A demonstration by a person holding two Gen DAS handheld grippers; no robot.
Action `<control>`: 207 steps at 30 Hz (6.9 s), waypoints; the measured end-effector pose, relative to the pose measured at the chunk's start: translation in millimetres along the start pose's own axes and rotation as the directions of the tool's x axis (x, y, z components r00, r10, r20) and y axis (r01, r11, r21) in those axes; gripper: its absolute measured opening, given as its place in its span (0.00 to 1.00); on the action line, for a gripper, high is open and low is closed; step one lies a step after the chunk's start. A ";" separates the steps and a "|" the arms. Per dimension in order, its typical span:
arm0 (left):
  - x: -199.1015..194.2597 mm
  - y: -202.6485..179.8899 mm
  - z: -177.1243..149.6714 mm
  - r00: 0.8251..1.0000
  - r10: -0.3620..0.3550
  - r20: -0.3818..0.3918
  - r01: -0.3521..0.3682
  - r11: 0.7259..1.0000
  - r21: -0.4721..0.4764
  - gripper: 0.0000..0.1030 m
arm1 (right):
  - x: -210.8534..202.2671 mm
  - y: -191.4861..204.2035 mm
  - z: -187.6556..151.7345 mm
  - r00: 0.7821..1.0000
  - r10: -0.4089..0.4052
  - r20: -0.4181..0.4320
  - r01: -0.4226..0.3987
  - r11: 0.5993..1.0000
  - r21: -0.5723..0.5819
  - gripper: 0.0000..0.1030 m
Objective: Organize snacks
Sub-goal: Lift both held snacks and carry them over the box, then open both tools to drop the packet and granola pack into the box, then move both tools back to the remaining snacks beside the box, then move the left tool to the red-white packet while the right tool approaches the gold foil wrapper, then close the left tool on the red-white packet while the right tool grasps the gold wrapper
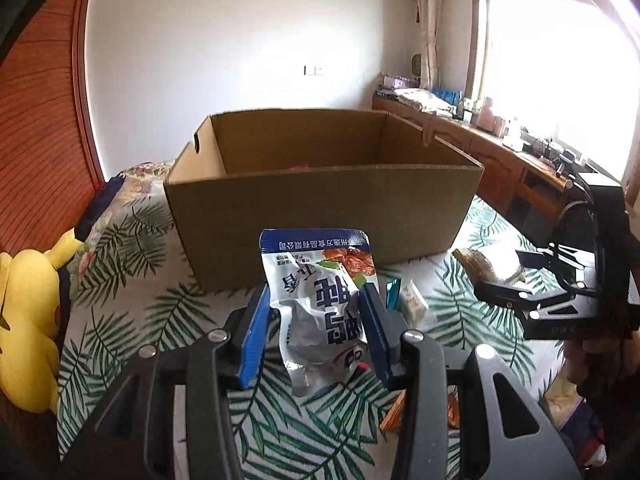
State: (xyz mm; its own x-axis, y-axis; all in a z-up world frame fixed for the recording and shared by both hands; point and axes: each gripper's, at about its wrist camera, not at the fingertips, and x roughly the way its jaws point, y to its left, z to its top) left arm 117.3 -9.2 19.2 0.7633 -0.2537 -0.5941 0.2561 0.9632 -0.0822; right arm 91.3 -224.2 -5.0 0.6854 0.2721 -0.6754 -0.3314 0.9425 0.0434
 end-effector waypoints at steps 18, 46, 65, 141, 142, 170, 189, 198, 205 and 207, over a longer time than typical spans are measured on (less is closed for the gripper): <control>-0.3 -0.1 62.4 0.992 -0.006 0.127 0.001 0.999 0.040 0.42 | -40.4 16.8 59.1 0.988 0.016 0.151 -0.004 0.996 -0.084 0.81; 80.7 37.5 109.5 0.994 0.026 0.108 -0.027 1.000 0.011 0.42 | 4.8 26.6 135.7 0.973 0.076 0.216 -0.043 0.987 -0.153 0.81; 119.6 37.9 111.0 1.000 0.025 0.017 -0.025 1.000 0.006 0.43 | 62.2 21.9 158.9 0.985 0.119 0.128 -0.105 0.989 -0.107 0.81; 37.9 29.2 -22.9 0.996 0.037 -0.084 -0.038 0.999 -0.014 0.67 | 0.0 67.0 0.7 0.972 0.237 -0.010 -0.237 0.968 -0.077 0.91; 38.4 30.0 -25.7 0.995 0.037 -0.089 -0.039 0.999 -0.017 0.67 | 2.5 69.6 -1.8 0.969 0.246 -0.020 -0.247 0.966 -0.077 0.89; 39.5 34.8 -40.7 0.993 0.021 -0.116 -0.023 0.999 -0.024 0.67 | 18.6 108.7 -40.8 0.966 0.223 -0.134 -0.250 0.935 -0.250 0.48; 71.8 1.2 -7.1 0.989 -0.049 -0.138 0.056 0.997 0.044 0.67 | 14.3 73.9 -36.6 0.982 0.186 -0.044 -0.191 0.969 -0.160 0.22; 94.4 -12.4 -1.3 0.979 -0.073 -0.190 0.086 0.994 0.063 0.67 | 17.1 41.5 -31.9 0.984 0.180 -0.008 -0.180 0.981 -0.070 0.22; 103.0 -20.0 -8.3 0.967 -0.086 -0.239 0.105 0.992 0.065 0.67 | 24.3 30.9 -31.2 0.982 0.188 -0.009 -0.188 0.982 -0.028 0.22; 103.2 -21.0 -10.7 0.965 -0.086 -0.246 0.106 0.992 0.067 0.67 | 24.2 30.9 -30.1 0.983 0.186 -0.010 -0.186 0.982 -0.030 0.22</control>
State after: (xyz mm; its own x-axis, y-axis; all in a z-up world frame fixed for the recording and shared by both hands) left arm 184.5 -54.6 -48.9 0.5688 -0.3058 -0.7635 0.3745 0.9228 -0.0906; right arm 78.1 -194.3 -42.2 0.6053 0.4407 -0.6628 -0.4725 0.8691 0.1464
